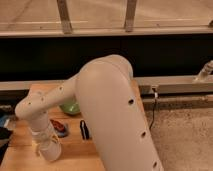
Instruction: Place the ceramic cup over the eraser
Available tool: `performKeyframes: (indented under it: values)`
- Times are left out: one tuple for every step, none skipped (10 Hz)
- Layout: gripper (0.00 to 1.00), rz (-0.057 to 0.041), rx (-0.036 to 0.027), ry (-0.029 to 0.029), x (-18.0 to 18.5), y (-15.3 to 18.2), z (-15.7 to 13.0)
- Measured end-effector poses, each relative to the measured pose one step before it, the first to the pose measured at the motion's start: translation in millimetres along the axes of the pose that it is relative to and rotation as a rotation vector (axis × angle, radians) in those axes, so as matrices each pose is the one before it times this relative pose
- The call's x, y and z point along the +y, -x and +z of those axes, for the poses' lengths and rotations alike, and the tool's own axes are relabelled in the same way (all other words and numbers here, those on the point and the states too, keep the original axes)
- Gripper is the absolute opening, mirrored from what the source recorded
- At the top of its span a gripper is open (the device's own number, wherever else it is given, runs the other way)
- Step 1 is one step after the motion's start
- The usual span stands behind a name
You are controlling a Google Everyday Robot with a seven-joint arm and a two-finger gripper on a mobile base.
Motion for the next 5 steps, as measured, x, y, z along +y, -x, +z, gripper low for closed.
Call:
performKeyframes:
  values:
    - [0.05, -0.00207, 0.00241, -0.00238, 0.53, -0.04, -0.98]
    - [0.01, -0.00022, -0.00086, -0.00482, -0.58, 0.17, -1.97]
    - [0.0, 0.00027, -0.0039, -0.01029, -2.84, 0.21, -2.79]
    - [0.0, 0.00174, -0.00689, -0.00491, -0.83, 0.09, -4.13]
    - [0.0, 0.00618, -0.00672, -0.01135, -1.61, -0.99, -5.99]
